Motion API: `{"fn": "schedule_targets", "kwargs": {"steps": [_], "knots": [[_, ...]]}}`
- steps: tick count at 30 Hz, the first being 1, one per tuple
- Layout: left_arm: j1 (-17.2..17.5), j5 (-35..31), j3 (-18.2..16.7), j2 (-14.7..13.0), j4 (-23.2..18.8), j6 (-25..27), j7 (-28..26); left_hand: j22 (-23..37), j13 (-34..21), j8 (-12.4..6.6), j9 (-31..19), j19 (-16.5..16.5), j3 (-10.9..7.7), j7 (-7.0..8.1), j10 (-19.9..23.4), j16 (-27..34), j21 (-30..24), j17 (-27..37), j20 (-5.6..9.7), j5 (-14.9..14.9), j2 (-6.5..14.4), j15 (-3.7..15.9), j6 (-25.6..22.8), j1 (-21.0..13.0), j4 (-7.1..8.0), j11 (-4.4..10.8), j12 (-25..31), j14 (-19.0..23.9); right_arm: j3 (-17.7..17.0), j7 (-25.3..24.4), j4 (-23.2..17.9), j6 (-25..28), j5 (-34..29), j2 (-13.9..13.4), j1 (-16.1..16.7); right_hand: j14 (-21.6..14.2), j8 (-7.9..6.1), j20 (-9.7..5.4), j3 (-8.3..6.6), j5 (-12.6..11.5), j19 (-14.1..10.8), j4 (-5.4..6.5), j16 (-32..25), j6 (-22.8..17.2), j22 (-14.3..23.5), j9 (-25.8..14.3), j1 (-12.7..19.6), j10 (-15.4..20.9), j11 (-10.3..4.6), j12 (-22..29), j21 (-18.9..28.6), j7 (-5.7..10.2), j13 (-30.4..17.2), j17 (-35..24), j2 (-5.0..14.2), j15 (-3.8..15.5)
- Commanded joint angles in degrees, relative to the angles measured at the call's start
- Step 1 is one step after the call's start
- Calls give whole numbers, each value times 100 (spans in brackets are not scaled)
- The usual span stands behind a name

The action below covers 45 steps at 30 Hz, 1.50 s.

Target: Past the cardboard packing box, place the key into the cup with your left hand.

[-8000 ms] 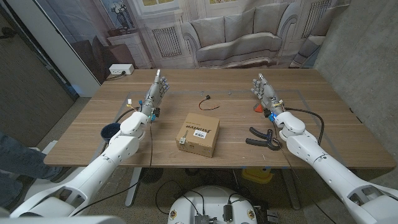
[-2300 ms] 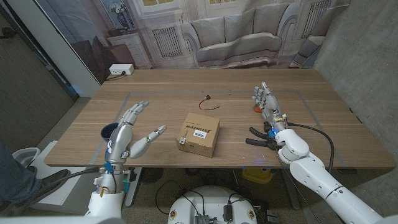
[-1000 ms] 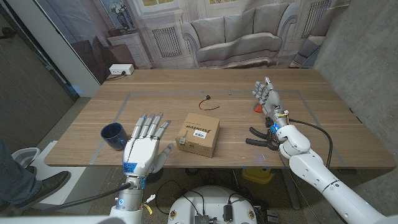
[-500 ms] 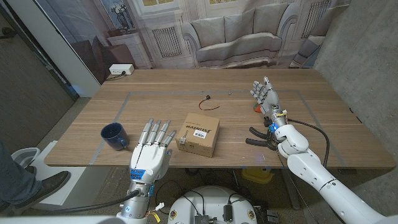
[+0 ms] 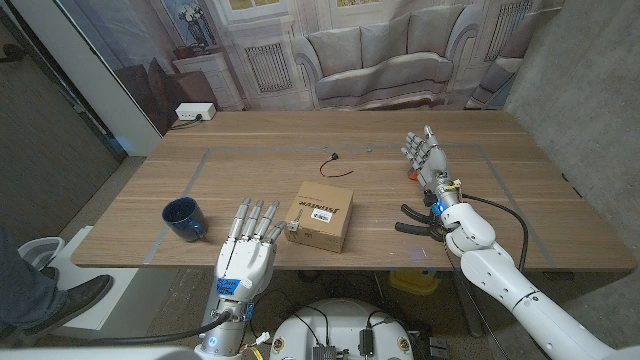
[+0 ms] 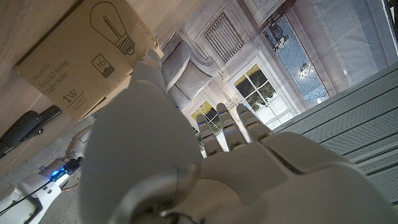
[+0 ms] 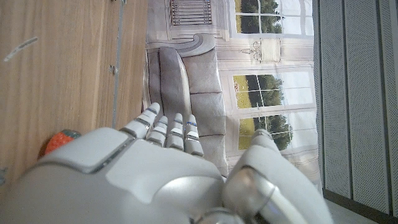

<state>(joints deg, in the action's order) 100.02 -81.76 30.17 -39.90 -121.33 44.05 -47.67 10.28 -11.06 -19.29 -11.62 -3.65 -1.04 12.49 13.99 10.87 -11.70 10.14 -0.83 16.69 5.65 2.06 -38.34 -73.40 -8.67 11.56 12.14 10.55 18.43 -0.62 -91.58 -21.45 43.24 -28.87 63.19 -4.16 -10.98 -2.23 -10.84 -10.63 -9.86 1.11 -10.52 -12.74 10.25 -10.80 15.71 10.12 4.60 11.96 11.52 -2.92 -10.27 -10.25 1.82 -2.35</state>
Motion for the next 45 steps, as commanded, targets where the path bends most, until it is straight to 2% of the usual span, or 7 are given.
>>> {"fn": "schedule_targets", "kwargs": {"steps": [1,16,32,37,45], "knots": [[-431,403,331,-152,282,57,-318,12,-34,-18,-30,-42,-11,7,75,28,-20,19,14,-31,3,898,-59,-20,35,17,30,87,10,8,28,-25,33,30,56,-57,-36,-107,36,-39,-73,-4,-30,-60,24,-10,-23,60,8,36,2,20,-32,-30,-4,22],[-957,1232,571,-43,734,-186,-1080,17,-37,85,-36,-70,20,-32,133,36,-26,27,-21,-120,-9,864,121,17,103,27,13,167,5,31,151,-57,95,93,63,-72,-35,-98,49,-42,-75,-9,-30,-62,25,-11,-33,70,19,37,3,20,-32,-29,-5,16],[-1463,1811,886,49,1139,-526,-1632,25,-39,51,-37,-141,36,-62,352,71,-48,32,-28,-188,-11,879,-30,24,142,61,42,343,-25,92,237,-96,150,124,20,-90,-37,-100,61,-46,-77,-15,-31,-74,25,-12,-40,88,10,41,2,23,-33,-27,-5,12],[-1415,1800,762,155,1208,-768,-1633,26,-40,44,-36,-146,42,-81,450,76,-48,35,-34,-204,-8,874,-60,33,156,65,58,381,-33,106,241,-101,164,128,15,-88,-35,-94,65,-47,-76,-15,-28,-72,25,-12,-45,89,16,40,2,27,-33,-28,-4,4],[-1190,1503,260,637,1426,-1476,-1633,29,-39,-42,-30,-165,41,-69,615,85,-50,36,-16,-239,-1,895,-312,11,163,74,61,498,-31,108,231,-85,180,134,18,-88,-34,-93,73,-48,-76,-17,-25,-74,25,-12,-51,99,29,42,1,29,-34,-28,-4,17]]}}
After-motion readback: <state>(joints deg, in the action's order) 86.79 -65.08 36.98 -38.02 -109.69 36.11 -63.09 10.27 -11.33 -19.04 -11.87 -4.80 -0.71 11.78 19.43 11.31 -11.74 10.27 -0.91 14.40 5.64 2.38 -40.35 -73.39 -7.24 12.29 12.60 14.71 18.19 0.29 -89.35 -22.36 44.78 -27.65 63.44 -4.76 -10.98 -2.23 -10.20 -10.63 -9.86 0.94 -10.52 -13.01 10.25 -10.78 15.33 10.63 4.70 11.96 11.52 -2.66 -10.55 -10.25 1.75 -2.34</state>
